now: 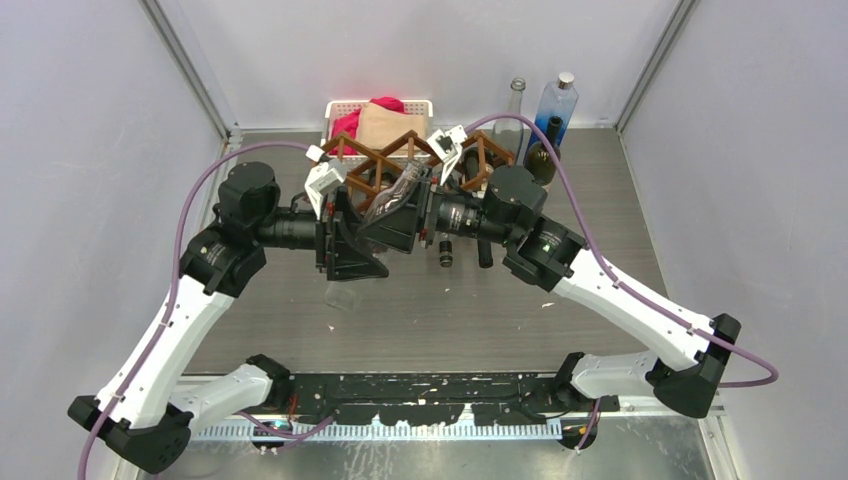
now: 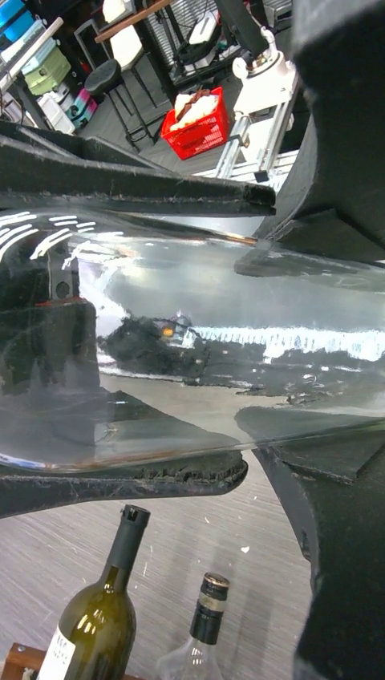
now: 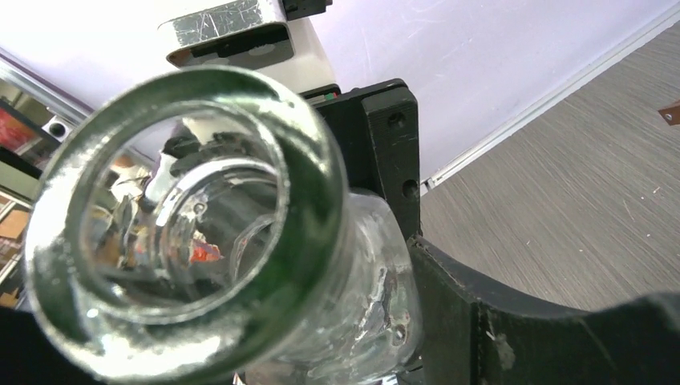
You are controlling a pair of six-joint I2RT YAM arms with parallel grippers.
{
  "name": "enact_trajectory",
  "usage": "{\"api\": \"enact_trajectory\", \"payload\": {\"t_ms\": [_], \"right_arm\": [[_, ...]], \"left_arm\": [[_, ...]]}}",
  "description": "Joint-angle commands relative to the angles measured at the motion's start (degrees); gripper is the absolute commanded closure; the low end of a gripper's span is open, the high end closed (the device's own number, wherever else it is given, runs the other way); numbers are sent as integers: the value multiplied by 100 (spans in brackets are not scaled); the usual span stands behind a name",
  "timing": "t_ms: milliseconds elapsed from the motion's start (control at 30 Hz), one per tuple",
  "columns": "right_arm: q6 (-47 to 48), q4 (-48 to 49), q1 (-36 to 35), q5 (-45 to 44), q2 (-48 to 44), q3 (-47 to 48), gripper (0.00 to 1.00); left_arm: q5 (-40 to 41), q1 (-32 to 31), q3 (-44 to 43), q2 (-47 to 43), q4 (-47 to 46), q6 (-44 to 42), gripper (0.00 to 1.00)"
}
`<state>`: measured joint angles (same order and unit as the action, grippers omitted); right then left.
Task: Take the wine bottle off the wine rack
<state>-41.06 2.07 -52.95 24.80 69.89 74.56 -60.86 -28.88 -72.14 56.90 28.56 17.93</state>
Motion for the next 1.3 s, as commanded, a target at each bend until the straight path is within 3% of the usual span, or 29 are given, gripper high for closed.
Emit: {"api": "enact_trajectory", "payload": {"t_ms": [0, 33, 67, 100, 133, 433, 600, 733, 1000, 1133, 1267], "right_arm": [[114, 142, -44, 134, -148, 491, 83], [305, -103, -43, -51, -196, 580, 92], [466, -510, -45, -256, -243, 712, 98], [645, -828, -40, -490, -291, 800, 99], [856, -1171, -50, -788, -346, 900, 99], [2037, -3490, -16, -3746, -967, 1265, 99], [2298, -4194, 34, -5505, -1189, 1376, 99], [2396, -4454, 275, -6405, -1224, 1500, 99], [2060, -4534, 2159, -6202, -562, 1420, 99], [2152, -3780, 3059, -6620, -298, 773, 99], [1878, -3188, 4033, -6091, -9, 476, 100]], "left_arm": [[136, 6, -399, -48, 18, -255, 57], [427, 6, -458, -36, 305, -462, 32], [651, 8, -518, -13, 656, -718, 14], [896, 6, -581, 20, 948, -1038, 3], [1172, 8, -662, 68, 1215, -1306, 1], [3447, 27, -1232, 594, 3107, -3450, 0], [4074, 133, -1759, 1038, 3651, -3523, 0], [4363, 249, -1989, 1237, 3587, -3236, 0], [4615, 260, -1953, 1129, 2745, -2674, 0], [4691, 271, -1628, 894, 2238, -2496, 0], [4589, 269, -1358, 788, 2062, -2366, 0]]}}
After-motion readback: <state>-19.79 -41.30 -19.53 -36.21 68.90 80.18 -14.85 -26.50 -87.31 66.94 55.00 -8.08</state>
